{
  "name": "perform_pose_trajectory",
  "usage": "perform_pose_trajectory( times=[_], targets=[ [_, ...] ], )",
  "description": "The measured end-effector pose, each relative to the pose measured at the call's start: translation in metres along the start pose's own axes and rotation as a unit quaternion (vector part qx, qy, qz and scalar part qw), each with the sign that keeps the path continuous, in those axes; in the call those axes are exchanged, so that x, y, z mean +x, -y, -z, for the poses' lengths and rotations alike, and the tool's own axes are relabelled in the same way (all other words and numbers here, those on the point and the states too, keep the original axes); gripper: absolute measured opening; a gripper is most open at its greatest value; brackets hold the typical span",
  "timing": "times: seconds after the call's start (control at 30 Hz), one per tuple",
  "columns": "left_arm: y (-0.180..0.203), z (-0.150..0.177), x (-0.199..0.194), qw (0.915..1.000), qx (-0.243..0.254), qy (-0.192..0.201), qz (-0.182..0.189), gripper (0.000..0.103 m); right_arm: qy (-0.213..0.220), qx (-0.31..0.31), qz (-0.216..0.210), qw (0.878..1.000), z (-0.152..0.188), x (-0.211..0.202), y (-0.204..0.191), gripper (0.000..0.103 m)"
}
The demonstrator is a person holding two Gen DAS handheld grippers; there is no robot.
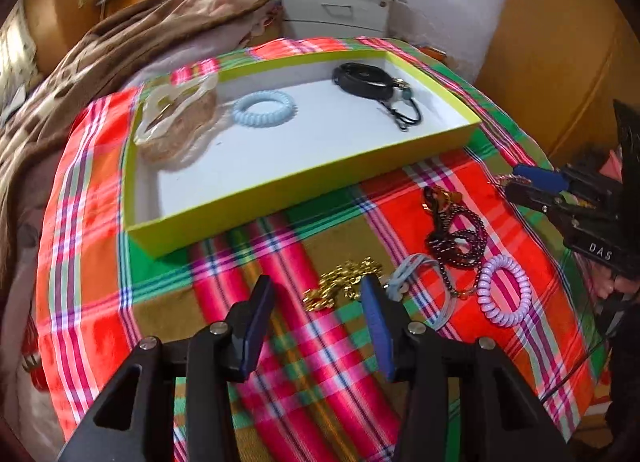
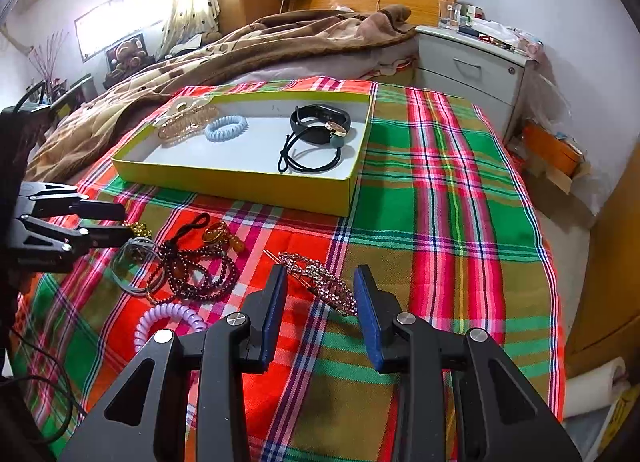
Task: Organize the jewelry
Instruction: 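Move the left tool to the gold chain and grasp it while the right approaches the rhinestone clip, then lift the gold chain with the left tool while the right lowers toward the rhinestone clip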
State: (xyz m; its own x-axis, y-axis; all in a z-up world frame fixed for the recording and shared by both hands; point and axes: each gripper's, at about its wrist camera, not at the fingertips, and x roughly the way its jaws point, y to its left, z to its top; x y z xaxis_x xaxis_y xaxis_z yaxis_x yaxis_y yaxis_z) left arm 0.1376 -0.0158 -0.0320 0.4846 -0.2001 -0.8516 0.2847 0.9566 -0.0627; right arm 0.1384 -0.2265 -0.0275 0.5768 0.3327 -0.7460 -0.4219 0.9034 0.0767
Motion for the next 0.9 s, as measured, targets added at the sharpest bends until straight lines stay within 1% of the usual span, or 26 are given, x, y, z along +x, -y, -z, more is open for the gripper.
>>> perform_pose_trajectory(
  times=[0.1, 0.2, 0.33, 0.37, 0.43, 0.47, 0.53, 0.57, 0.67, 0.7, 0.9],
  targets=[
    [0.003, -0.003, 0.003, 1.0000, 0.006, -0.004, 0.006, 0.048, 0.000, 0.004, -0.003, 1.000, 0.000, 0.001, -0.001, 0.036],
    [0.011, -0.004, 0.007, 0.9992, 0.035, -0.009, -0.019, 0.049, 0.002, 0.006, -0.005, 1.000, 0.000, 0.001, 0.000, 0.036],
    [0.005, -0.007, 0.008, 0.9996, 0.025, -0.003, -0.012, 0.048, 0.007, 0.008, -0.006, 1.000, -0.001, -0.001, -0.001, 0.036],
    [0.004, -0.007, 0.008, 0.9996, 0.024, -0.003, -0.015, 0.045, 0.008, 0.008, -0.006, 1.000, -0.001, -0.001, -0.001, 0.036],
    [0.005, -0.006, 0.007, 0.9995, 0.025, -0.002, -0.020, 0.043, 0.008, 0.007, -0.008, 1.000, -0.001, -0.001, -0.001, 0.036],
    [0.005, -0.006, 0.007, 0.9995, 0.025, -0.002, -0.020, 0.041, 0.008, 0.007, -0.007, 1.000, -0.001, -0.001, -0.002, 0.036],
    [0.005, -0.006, 0.006, 0.9995, 0.025, 0.000, -0.021, 0.031, 0.009, 0.007, -0.008, 1.000, -0.001, 0.000, -0.002, 0.036],
    [0.004, -0.006, 0.006, 0.9995, 0.023, 0.002, -0.022, 0.021, 0.010, 0.008, -0.007, 1.000, -0.002, -0.001, -0.002, 0.036],
    [0.001, -0.006, 0.005, 0.9996, 0.021, 0.001, -0.020, 0.018, 0.013, 0.010, -0.006, 1.000, -0.002, -0.002, -0.001, 0.036],
    [0.001, -0.006, 0.005, 0.9996, 0.019, 0.001, -0.022, 0.014, 0.013, 0.010, -0.005, 1.000, -0.002, -0.002, -0.001, 0.036],
    [-0.002, -0.005, 0.004, 0.9997, 0.009, 0.004, -0.020, 0.013, 0.017, 0.014, -0.003, 1.000, -0.002, -0.004, -0.001, 0.036]
  ],
)
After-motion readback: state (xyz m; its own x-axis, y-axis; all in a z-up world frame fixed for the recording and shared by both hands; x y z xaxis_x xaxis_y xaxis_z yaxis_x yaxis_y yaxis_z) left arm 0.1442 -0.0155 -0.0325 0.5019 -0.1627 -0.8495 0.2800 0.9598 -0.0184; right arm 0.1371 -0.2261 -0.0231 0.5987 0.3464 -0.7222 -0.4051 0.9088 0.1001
